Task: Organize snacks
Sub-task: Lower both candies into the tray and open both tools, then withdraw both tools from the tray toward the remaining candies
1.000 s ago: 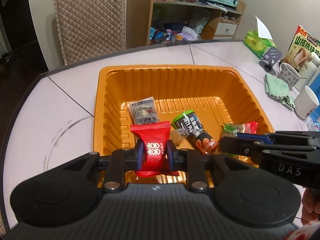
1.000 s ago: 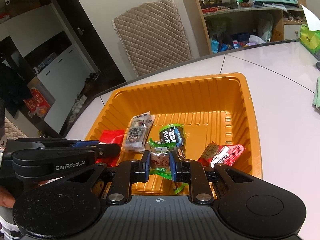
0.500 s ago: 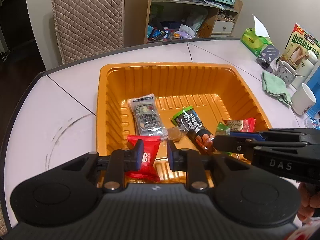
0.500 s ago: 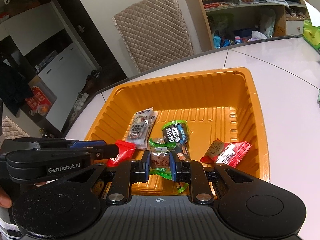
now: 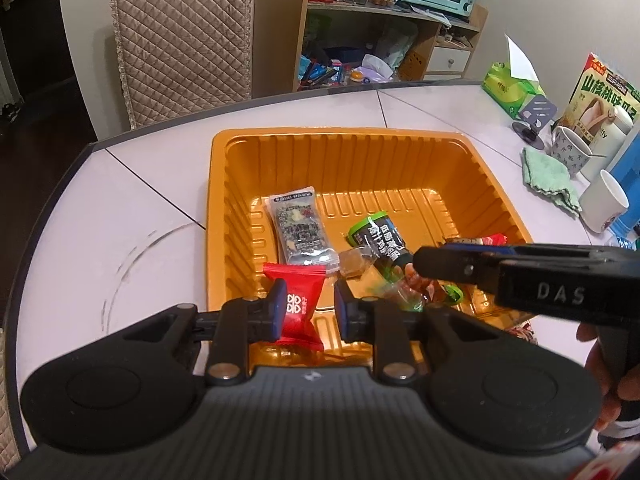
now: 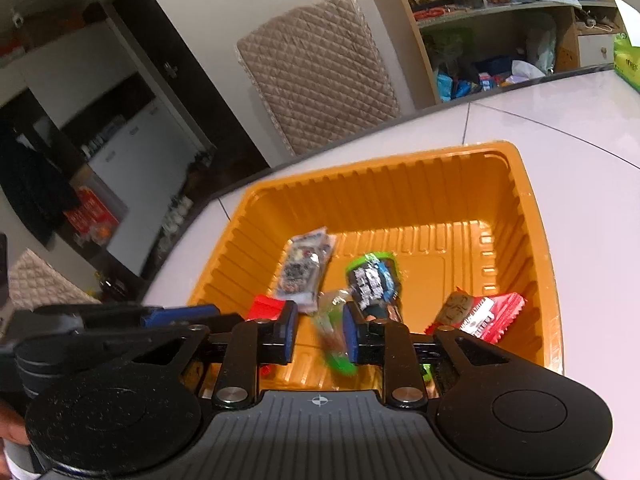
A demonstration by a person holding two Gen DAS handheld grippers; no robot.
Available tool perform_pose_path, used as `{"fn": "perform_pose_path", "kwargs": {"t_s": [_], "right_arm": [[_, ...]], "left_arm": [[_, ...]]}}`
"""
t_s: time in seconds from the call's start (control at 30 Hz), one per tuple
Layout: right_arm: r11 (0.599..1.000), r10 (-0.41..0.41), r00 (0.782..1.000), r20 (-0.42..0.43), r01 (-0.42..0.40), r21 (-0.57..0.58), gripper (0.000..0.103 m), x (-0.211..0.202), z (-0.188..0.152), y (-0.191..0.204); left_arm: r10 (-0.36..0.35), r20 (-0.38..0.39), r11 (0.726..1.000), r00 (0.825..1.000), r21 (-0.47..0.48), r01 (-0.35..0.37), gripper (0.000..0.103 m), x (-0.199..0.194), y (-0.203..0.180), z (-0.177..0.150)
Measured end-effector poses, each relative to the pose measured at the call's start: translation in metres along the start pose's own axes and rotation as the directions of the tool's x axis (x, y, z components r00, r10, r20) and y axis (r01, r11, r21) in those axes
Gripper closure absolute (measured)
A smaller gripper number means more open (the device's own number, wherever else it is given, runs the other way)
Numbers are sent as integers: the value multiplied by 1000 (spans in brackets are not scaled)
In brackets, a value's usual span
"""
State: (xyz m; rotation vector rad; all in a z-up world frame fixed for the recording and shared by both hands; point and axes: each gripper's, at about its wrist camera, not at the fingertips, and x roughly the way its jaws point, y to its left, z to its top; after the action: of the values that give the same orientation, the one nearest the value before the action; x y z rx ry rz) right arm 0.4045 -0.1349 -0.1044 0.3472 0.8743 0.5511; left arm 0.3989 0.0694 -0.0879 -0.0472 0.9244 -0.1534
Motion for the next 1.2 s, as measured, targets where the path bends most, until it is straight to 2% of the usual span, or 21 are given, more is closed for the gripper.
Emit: {"fn": "perform_pose_path", "kwargs": {"t_s": [0.03,0.27,0.33,0.43,0.73,1.07,1.2], "right_arm": [[1000,-8,1000,7,8,0,67,-2,0,0],[999,-31,999,30,30,12,58,-27,0,-2],[999,-42,998,42,41,9,45,-38,-4,-2],[998,-60,996,65,60,1,36,-54,-12,-1],[993,-117,990,81,118,2,32,-103,-41,-2],[990,-124,992,24,122,73,32,-145,-83,-8],[987,-151,988,14,150,56,32,-156,-98,-7]], "left_arm": [[-1,3,1000,1000,-2,1,79,-2,0,-1],[-14,20,1000,1000,-27,14,72,-23,-1,-9],[-21,24,999,1000,-36,22,72,-31,-2,-13],[-13,21,999,1000,-37,13,70,-43,-6,-20],[-38,12,997,999,-60,38,69,-76,-21,-52],[-52,-17,996,998,-74,51,69,-99,-43,-95],[-44,-30,996,999,-81,41,69,-105,-49,-111]]}}
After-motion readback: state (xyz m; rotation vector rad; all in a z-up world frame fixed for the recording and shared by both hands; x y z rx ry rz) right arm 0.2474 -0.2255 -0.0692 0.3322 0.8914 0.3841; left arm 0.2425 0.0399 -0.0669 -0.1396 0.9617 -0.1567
